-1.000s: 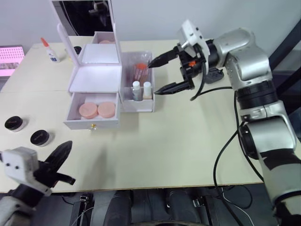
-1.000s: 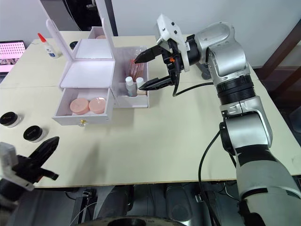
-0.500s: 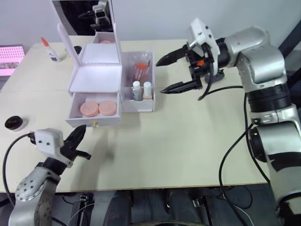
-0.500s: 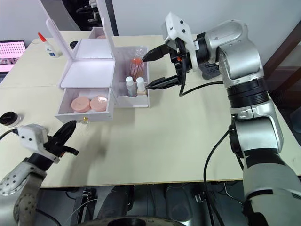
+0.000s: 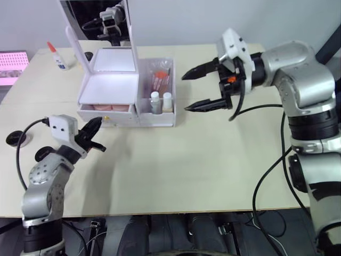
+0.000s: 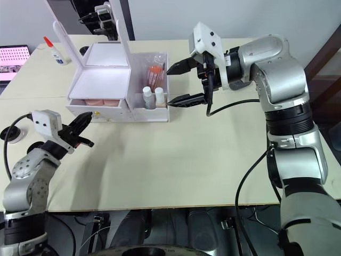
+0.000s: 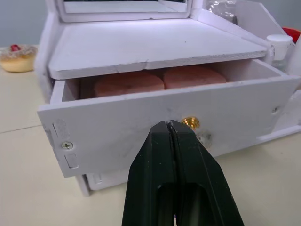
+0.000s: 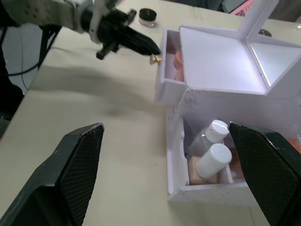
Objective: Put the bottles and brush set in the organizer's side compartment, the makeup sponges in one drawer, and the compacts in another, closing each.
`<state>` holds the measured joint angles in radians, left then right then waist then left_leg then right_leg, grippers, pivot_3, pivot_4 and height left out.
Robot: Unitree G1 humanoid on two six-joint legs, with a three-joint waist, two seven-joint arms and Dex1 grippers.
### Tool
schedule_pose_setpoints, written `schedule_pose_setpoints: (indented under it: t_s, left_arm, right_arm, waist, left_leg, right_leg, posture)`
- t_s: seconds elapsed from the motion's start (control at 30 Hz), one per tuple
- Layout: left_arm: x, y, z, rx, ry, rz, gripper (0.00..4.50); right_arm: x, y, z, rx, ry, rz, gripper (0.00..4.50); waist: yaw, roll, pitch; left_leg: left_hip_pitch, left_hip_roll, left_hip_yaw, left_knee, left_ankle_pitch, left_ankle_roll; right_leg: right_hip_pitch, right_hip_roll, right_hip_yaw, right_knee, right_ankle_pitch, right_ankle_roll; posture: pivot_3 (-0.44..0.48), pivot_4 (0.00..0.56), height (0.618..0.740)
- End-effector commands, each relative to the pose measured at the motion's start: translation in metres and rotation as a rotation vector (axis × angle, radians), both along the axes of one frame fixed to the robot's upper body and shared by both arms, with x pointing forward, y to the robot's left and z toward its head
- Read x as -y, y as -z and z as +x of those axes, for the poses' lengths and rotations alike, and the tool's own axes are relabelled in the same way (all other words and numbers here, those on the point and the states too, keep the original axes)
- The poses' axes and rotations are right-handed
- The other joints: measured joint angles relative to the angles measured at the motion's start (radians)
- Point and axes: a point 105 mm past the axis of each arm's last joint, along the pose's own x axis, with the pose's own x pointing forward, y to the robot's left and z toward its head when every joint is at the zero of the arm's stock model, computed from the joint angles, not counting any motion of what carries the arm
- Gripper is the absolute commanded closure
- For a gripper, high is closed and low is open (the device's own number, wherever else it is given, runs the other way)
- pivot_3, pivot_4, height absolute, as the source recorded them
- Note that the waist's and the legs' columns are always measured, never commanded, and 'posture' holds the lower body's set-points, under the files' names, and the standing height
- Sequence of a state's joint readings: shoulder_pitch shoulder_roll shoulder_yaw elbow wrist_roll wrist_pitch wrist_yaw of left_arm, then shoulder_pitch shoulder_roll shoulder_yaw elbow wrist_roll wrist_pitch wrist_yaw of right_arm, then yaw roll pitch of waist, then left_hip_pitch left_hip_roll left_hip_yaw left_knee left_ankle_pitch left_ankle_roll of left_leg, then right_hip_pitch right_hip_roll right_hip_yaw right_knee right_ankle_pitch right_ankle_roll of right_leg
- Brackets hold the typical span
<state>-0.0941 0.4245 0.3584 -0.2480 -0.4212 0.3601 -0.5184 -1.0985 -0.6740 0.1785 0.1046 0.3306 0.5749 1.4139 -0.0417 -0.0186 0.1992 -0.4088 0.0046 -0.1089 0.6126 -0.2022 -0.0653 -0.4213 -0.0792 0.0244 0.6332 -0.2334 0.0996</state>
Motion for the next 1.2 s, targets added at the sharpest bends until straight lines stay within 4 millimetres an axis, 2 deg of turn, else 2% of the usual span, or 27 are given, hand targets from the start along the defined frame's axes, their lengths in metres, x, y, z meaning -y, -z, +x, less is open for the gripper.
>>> schedule_pose_setpoints:
  t_s: [0.03,0.27,0.57,0.7,0.8,0.9,1.0,1.1,1.13,1.2]
  left_arm:
    - [-0.002,-0.012,0.01,0.05,-0.013,0.037,4.48]
    - [0.013,-0.017,0.031,0.067,0.045,0.044,4.48]
    - [0.014,-0.018,0.036,0.067,0.051,0.048,4.48]
    - [0.01,-0.014,0.031,0.051,0.045,0.062,4.48]
    - [0.001,-0.013,0.006,0.023,0.044,0.068,4.48]
    - [-0.012,-0.017,-0.019,0.02,0.038,0.065,3.54]
    - [-0.036,-0.021,-0.042,0.017,-0.029,0.088,1.97]
    - [-0.079,-0.022,-0.072,0.013,-0.176,0.143,0.41]
    - [-0.097,-0.022,-0.084,0.011,-0.238,0.166,0.03]
    - [-0.13,-0.015,-0.109,-0.022,-0.347,0.241,0.03]
  right_arm:
    - [0.002,-0.011,-0.007,0.042,0.008,0.036,0.0]
    - [0.001,-0.01,-0.006,0.048,0.037,0.046,0.0]
    - [0.001,-0.01,-0.007,0.05,0.05,0.049,0.0]
    - [0.001,-0.01,-0.008,0.02,0.048,0.07,0.0]
    - [0.01,-0.016,0.003,-0.023,0.096,0.194,0.0]
    - [0.027,-0.016,0.011,-0.054,0.15,0.27,0.0]
    - [0.052,-0.002,0.022,-0.063,0.24,0.301,0.0]
    - [0.089,0.021,0.035,-0.029,0.384,0.334,0.0]
    - [0.105,0.028,0.041,0.008,0.449,0.358,0.0]
    - [0.134,0.038,0.05,0.085,0.573,0.418,0.0]
  waist:
    - [0.0,0.0,0.0]
    - [0.009,0.0,0.0]
    - [0.028,0.0,0.0]
    - [0.025,0.0,0.0]
    - [0.018,0.0,0.0]
    - [0.007,0.0,0.0]
    - [0.007,0.0,0.0]
    - [0.004,0.0,0.0]
    - [0.001,0.0,0.0]
    - [-0.002,0.0,0.0]
  left_leg:
    - [0.0,0.0,0.0,0.0,0.0,0.0]
    - [0.0,0.0,-0.001,0.0,0.0,0.0]
    - [0.0,0.0,-0.001,0.0,0.0,0.0]
    - [0.0,0.0,-0.001,0.0,0.0,0.0]
    - [0.0,0.0,0.0,-0.001,0.0,0.0]
    - [-0.001,0.0,0.0,-0.002,0.0,0.0]
    - [-0.001,0.0,0.0,-0.003,0.0,0.0]
    - [-0.001,0.0,0.001,-0.001,0.0,0.0]
    - [-0.001,0.0,0.001,-0.001,0.0,0.0]
    - [-0.001,0.0,0.002,-0.001,0.0,0.0]
  right_leg:
    - [0.0,0.0,0.0,0.0,0.0,0.0]
    - [0.0,0.0,-0.001,0.0,0.001,0.002]
    - [0.0,0.0,-0.001,0.0,0.002,0.003]
    - [0.0,0.0,-0.001,0.0,0.001,0.002]
    - [0.0,0.0,0.0,-0.001,0.001,0.002]
    - [-0.001,0.0,0.0,-0.002,0.001,0.002]
    - [-0.001,0.0,0.0,-0.002,0.0,0.0]
    - [0.0,-0.001,0.0,-0.003,0.0,0.0]
    - [0.0,-0.001,0.0,-0.003,0.0,0.0]
    - [0.0,-0.001,0.0,-0.004,0.0,0.0]
  posture:
    - [0.0,0.15,0.74]
    - [0.0,0.15,0.74]
    - [0.0,0.15,0.74]
    - [0.0,0.15,0.74]
    - [0.0,0.15,0.74]
    - [0.0,0.15,0.74]
    - [0.0,0.15,0.74]
    - [0.0,0.15,0.74]
    - [0.0,0.15,0.74]
    - [0.0,0.15,0.74]
